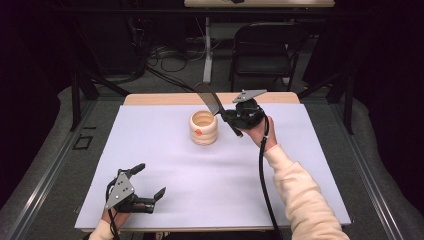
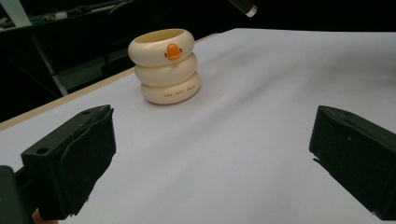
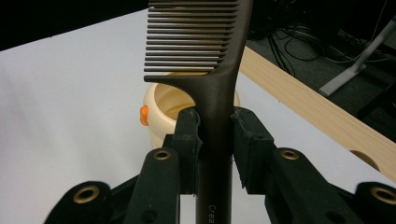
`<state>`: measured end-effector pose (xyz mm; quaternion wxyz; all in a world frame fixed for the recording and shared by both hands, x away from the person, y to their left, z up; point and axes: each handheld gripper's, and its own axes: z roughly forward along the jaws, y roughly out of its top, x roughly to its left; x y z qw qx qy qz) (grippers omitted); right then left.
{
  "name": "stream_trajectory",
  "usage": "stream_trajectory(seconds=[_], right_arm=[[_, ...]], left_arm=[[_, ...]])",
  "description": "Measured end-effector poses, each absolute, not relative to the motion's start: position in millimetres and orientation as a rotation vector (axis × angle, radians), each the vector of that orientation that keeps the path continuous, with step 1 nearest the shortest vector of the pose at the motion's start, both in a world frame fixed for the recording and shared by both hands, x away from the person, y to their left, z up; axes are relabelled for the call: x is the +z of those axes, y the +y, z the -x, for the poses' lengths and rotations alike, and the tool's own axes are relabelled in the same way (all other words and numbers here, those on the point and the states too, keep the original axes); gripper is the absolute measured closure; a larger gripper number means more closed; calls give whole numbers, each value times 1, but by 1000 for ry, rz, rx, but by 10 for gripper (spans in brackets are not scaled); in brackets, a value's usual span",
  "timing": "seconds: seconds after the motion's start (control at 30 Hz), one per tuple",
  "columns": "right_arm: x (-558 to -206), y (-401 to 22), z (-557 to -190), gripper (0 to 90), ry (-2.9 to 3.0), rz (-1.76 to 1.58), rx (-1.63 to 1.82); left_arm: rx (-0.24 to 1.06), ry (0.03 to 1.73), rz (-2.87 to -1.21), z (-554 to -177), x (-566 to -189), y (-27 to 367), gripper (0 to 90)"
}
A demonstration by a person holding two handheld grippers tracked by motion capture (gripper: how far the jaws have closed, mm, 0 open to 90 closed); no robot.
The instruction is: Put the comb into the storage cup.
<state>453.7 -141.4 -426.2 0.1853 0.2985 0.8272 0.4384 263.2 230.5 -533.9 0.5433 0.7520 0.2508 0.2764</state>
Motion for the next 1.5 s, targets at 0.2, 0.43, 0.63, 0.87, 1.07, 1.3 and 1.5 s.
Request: stream_trajectory(seconds=[0.2, 0.43, 0.63, 0.87, 1.07, 1.3, 1.5], right_arm=[[-423, -135, -456, 721, 2328, -832, 1254], [-420, -129, -460, 721, 2325, -821, 1275], [-415, -126, -462, 721, 2311, -813, 1291], [-412, -120, -465, 721, 2305, -803, 1304], [-409, -117, -466, 721, 2302, -791, 1304], [-407, -112, -470, 721, 2299, -789, 1301], [-405, -107, -471, 721, 2296, -784, 1296]], left_arm=[[655, 595, -1784, -263, -534, 231, 5], [655, 598, -1783, -264, -534, 231, 4], [655, 598, -1786, -264, -534, 231, 4], [655, 596, -1788, -264, -534, 231, 4], [655, 597, -1787, -264, -534, 231, 4], [656, 595, -1785, -263, -534, 231, 4], [654, 593, -1786, -263, -534, 230, 4]])
